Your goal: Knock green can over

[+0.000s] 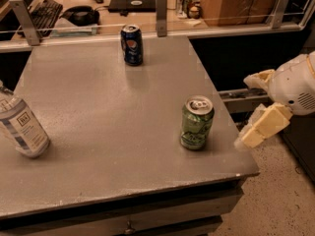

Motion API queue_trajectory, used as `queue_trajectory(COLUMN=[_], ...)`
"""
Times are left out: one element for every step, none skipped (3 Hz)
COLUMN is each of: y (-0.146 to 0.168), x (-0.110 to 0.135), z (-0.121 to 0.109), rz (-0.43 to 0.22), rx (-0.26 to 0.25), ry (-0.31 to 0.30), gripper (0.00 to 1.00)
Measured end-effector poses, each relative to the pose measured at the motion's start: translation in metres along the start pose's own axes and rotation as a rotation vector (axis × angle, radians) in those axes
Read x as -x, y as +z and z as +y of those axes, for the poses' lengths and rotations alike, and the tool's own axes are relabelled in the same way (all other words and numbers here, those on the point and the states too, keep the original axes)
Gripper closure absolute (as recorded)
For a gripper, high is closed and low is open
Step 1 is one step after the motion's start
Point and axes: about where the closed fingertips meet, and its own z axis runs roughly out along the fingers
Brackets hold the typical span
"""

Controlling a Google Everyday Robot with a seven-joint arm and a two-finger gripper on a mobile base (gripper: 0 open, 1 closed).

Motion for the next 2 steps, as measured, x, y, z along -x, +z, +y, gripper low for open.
queue_trajectory(y=[0.033, 0.060], x=[0.013, 0.030], z=[-0.002, -0.002], rz=[-0.175, -0.325], rx=[0.035, 0.057], ry=[-0.014, -0.047], gripper=[0.00, 0.00])
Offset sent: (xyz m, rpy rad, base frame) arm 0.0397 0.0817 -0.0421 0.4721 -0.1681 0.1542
